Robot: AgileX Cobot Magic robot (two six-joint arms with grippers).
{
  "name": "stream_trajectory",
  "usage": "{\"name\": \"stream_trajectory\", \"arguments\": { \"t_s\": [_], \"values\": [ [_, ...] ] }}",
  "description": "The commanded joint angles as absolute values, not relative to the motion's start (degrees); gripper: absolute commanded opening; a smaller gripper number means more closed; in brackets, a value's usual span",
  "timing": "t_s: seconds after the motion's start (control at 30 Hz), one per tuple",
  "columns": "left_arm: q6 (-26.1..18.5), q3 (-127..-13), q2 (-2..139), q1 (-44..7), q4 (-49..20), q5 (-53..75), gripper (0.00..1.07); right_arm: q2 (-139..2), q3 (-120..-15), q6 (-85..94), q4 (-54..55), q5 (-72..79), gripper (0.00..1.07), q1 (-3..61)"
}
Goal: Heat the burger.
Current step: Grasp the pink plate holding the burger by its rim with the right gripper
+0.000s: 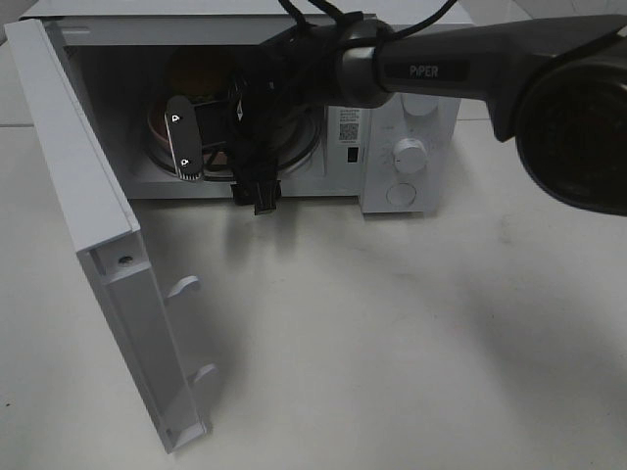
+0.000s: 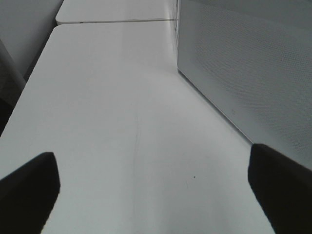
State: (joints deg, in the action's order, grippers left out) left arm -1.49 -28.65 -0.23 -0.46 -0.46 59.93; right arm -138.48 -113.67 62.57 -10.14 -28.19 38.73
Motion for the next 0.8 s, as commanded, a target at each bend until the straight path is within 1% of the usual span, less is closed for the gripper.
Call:
{"name": "stream_trajectory", "arguments": {
  "t_s": [0.03,0.1,0.17,0.2,0.23,0.27,0.3,0.33,0.37,0.4,0.43,0.47,0.5,0.53,0.57,0.8],
  "values": [
    [-1.4,-28.5,-1.4,-0.5,-0.6,59.4,1.01,-140.5,-117.2,60.8,-9.5,-30.0,0.86,38.7],
    [-1.4,-28.5,-1.4,-0.5,-0.6,59.4,1.01,-140.8,-117.7,60.8,-9.2,-30.1,0.85,38.7],
    [-1.4,-28.5,-1.4,-0.5,-0.6,59.4,1.01,-141.6,-118.6,60.8,-7.5,-30.4,0.81,38.1],
    [-1.4,-28.5,-1.4,-0.5,-0.6,59.4,1.01,-141.6,-118.6,60.8,-7.5,-30.4,0.81,38.1],
    [-1.4,-28.5,-1.4,-0.5,-0.6,59.4,1.01,-142.1,-118.8,60.8,-7.1,-30.4,0.72,38.0],
    [-1.4,-28.5,-1.4,-0.5,-0.6,59.4,1.01,-142.1,-118.8,60.8,-7.1,-30.4,0.72,38.0],
    [-1.4,-28.5,-1.4,-0.5,-0.6,59.4,1.01,-142.3,-118.8,60.8,-7.0,-30.5,0.62,38.0],
    [-1.4,-28.5,-1.4,-0.5,-0.6,59.4,1.01,-142.3,-118.8,60.8,-7.0,-30.6,0.54,38.0],
    [-1.4,-28.5,-1.4,-0.5,-0.6,59.4,1.01,-142.3,-118.8,60.8,-7.0,-30.6,0.54,38.0],
    [-1.4,-28.5,-1.4,-0.5,-0.6,59.4,1.01,-142.3,-118.8,60.8,-7.0,-30.6,0.36,38.0],
    [-1.4,-28.5,-1.4,-0.5,-0.6,59.4,1.01,-142.3,-118.8,60.8,-7.0,-30.6,0.36,38.0],
    [-1.4,-28.5,-1.4,-0.5,-0.6,59.4,1.01,-142.3,-118.8,60.8,-7.0,-30.7,0.18,38.0],
    [-1.4,-28.5,-1.4,-0.5,-0.6,59.4,1.01,-142.3,-118.8,60.8,-6.9,-30.9,0.08,38.0],
    [-1.4,-28.5,-1.4,-0.5,-0.6,59.4,1.01,-142.3,-118.8,60.8,-6.9,-30.9,0.08,38.0],
    [-1.4,-28.5,-1.4,-0.5,-0.6,59.4,1.01,-142.2,-118.8,60.7,-6.7,-31.2,0.00,38.0],
    [-1.4,-28.5,-1.4,-0.5,-0.6,59.4,1.01,-141.5,-118.7,61.0,-4.6,-33.9,0.00,38.2]
  ]
}}
